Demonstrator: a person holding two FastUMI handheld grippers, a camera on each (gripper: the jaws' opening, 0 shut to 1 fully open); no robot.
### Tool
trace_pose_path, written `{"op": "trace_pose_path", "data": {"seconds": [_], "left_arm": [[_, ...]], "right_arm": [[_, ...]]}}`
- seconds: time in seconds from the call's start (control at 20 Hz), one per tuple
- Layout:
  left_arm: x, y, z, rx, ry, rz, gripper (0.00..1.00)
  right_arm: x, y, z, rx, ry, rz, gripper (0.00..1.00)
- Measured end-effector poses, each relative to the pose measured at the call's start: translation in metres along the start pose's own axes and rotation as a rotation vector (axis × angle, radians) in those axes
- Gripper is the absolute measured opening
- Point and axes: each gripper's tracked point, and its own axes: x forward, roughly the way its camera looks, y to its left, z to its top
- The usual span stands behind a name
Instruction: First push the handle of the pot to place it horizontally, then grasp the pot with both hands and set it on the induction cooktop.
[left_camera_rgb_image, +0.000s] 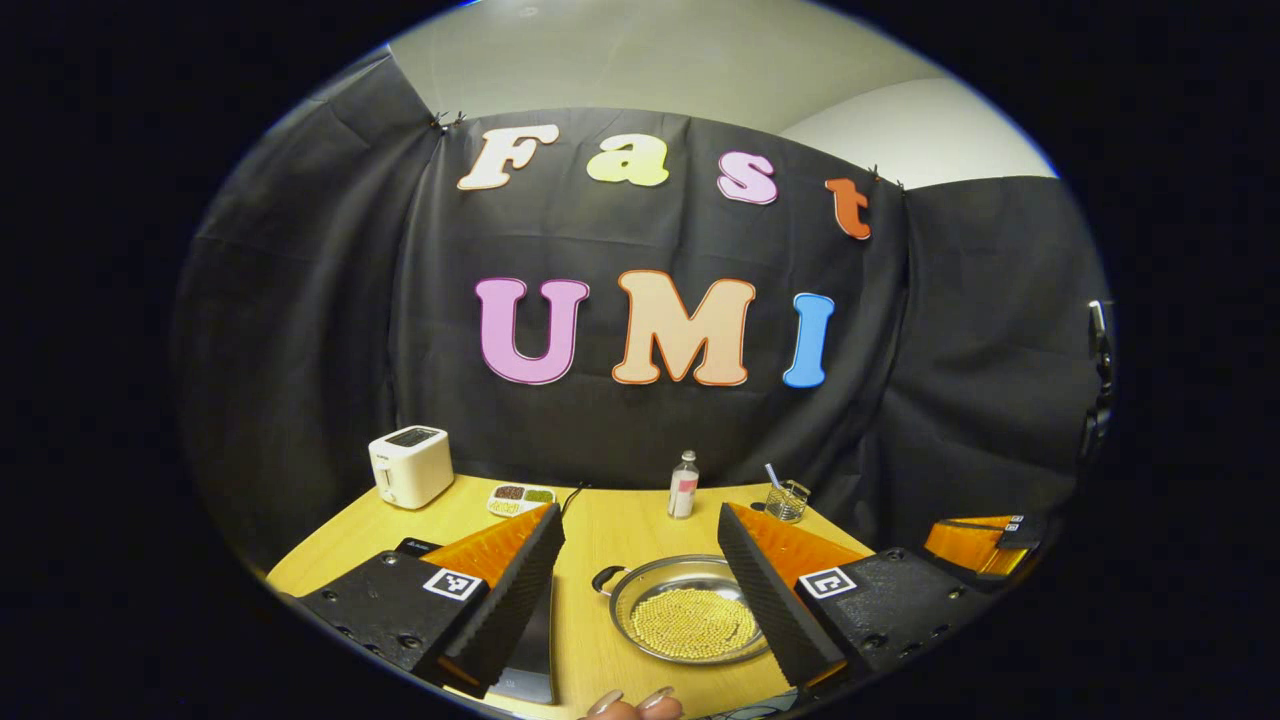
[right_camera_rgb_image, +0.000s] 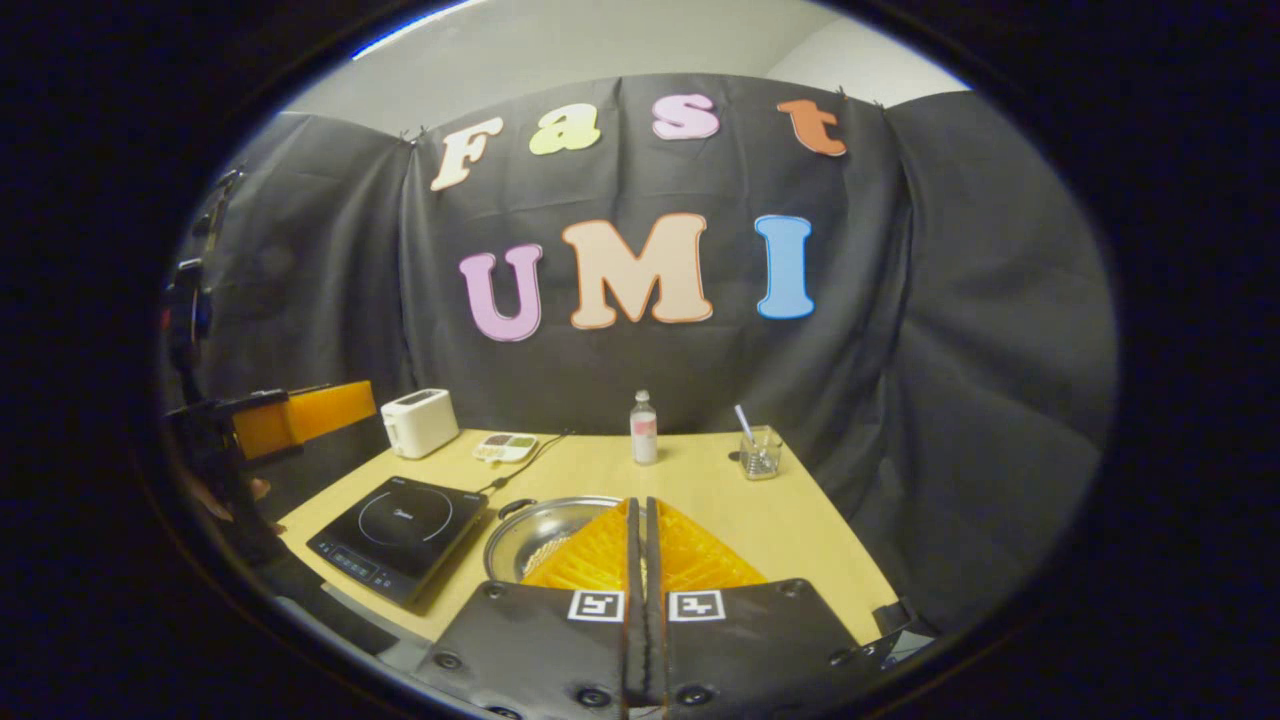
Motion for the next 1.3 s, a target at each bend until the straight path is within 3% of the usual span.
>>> {"op": "trace_pose_path", "data": {"seconds": [0.05, 0.45, 0.65, 1.3], "left_arm": [[0.003, 0.001, -0.001, -0.006, 0.003, 0.005, 0.99], [0.033, 0.013, -0.055, -0.023, 0.127, 0.121, 1.00], [0.042, 0.014, -0.065, -0.013, 0.151, 0.165, 1.00], [0.052, 0.017, -0.071, 0.020, 0.183, 0.253, 1.00]], "right_arm": [[0.006, 0.000, -0.009, 0.003, 0.026, 0.009, 0.00], [0.051, -0.006, -0.134, 0.026, 0.355, 0.120, 0.00], [0.062, -0.002, -0.177, 0.025, 0.473, 0.177, 0.00], [0.088, 0.001, -0.227, 0.024, 0.624, 0.250, 0.02]]}}
